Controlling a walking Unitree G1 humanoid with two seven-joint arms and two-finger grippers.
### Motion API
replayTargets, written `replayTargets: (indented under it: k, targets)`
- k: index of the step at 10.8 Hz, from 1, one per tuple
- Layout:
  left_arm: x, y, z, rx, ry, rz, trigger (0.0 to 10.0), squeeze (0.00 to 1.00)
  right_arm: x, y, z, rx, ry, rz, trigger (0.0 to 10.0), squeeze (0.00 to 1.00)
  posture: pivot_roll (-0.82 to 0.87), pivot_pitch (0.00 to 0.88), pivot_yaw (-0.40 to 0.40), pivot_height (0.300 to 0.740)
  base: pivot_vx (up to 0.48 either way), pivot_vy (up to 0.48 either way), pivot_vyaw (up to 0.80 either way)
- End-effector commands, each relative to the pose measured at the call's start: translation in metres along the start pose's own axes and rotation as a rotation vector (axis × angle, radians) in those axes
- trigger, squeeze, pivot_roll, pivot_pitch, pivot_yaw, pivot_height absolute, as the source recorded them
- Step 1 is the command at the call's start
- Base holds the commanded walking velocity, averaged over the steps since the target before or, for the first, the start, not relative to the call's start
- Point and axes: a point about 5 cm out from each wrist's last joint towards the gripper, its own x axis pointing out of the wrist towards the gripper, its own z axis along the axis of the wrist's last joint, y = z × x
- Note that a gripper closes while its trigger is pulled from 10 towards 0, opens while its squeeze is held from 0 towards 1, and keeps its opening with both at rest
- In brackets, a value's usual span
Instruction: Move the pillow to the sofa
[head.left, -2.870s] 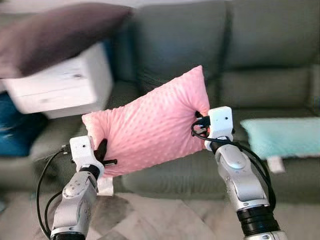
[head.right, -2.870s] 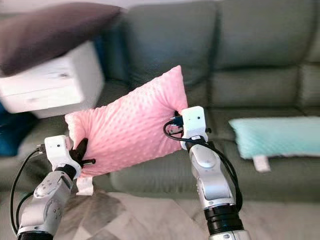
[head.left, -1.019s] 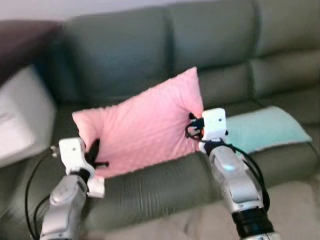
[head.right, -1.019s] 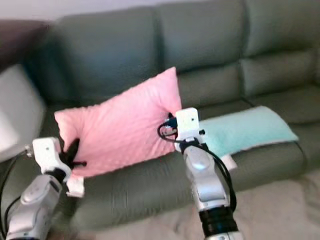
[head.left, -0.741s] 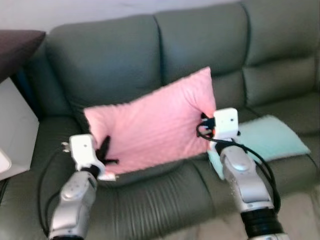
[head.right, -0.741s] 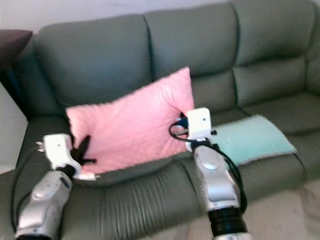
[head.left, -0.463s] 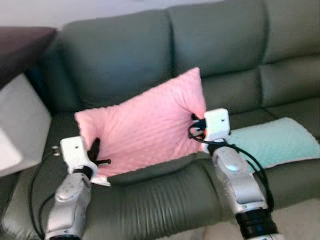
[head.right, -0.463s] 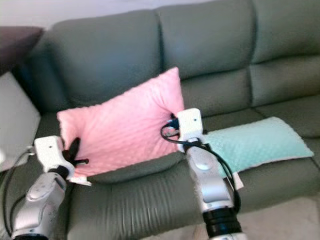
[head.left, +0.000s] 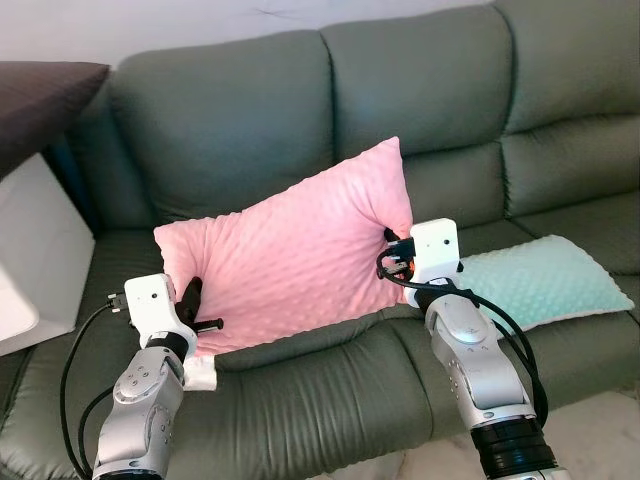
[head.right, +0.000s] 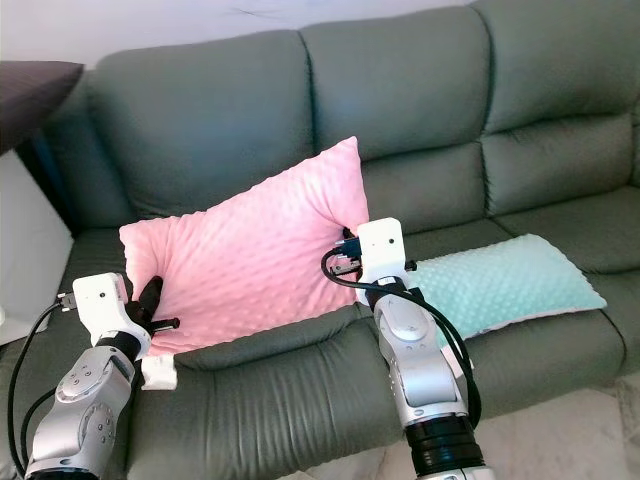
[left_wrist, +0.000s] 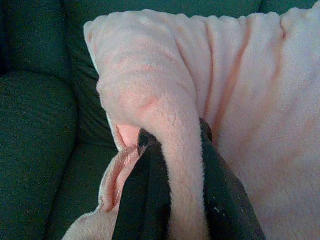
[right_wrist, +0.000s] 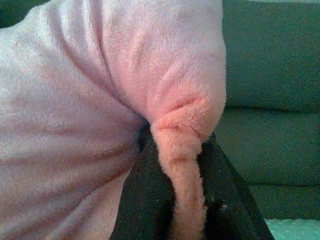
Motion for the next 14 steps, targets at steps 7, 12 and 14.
replayTargets:
  k: [7, 12, 14]
  targets:
    - [-0.0002, 0.0105, 0.0015, 0.008, 0.013, 0.051, 10.0, 0.0, 0.0007, -0.0028, 0.0079, 0.011, -0.034, -0.019, 10.0, 0.0, -0.21, 0.028, 0.102, 0.74, 0.0, 0.309, 0.0]
    - [-0.0001, 0.0074, 0.0052, 0.02, -0.022, 0.054, 10.0, 0.0, 0.001, -0.0019, 0.0089, 0.0, -0.042, -0.011, 10.0, 0.0, -0.2, 0.028, 0.1, 0.74, 0.0, 0.096, 0.0]
    - [0.0002, 0.0072, 0.0066, 0.042, -0.031, 0.066, 10.0, 0.0, 0.0007, 0.0005, 0.0112, -0.022, -0.059, 0.016, 10.0, 0.0, -0.2, 0.026, 0.1, 0.74, 0.0, 0.0, 0.0]
